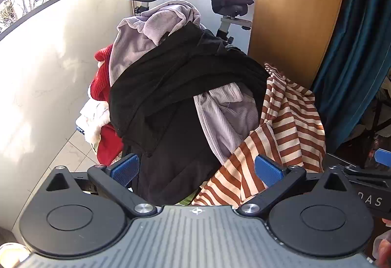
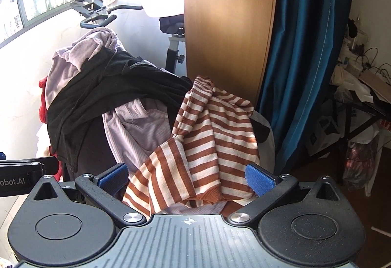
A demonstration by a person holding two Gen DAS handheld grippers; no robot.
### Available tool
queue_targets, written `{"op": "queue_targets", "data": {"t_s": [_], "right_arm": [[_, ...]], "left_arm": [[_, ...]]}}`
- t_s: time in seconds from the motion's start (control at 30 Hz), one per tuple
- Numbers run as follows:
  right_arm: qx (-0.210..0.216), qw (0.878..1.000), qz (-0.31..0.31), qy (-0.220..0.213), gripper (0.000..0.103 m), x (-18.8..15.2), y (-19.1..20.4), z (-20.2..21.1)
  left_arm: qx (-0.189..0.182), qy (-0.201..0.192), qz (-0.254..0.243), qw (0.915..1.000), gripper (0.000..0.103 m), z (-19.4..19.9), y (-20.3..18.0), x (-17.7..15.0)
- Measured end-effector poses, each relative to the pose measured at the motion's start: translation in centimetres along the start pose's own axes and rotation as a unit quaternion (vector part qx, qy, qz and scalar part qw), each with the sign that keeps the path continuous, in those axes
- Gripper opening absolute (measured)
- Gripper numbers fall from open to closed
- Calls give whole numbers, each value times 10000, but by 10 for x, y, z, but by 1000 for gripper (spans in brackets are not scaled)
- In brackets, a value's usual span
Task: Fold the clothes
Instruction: 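Move both grippers toward the clothes pile, approaching the black fleece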
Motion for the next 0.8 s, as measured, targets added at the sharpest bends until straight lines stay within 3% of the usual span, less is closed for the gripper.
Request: {"op": "queue_targets", "data": {"t_s": [0.4,0.8], "right_arm": [[-163,9998,-55,77,102,-2,10,-3],[-380,9991,-137,112,102,-9,8,2]], "left_arm": [[-184,152,-64,9997,103,-13,5,-3],[-608,623,-136,9961,103,-26,-8,-14]]}}
Point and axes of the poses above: each gripper's, at about its wrist camera, not at the fingertips, and z roughly against the way its jaws point, y to its left, x to its top, the point moved 6 cm from there along -z, roughly the way its jaws point, and after that the axes turned 15 degrees about x, right-handed, at the moved point
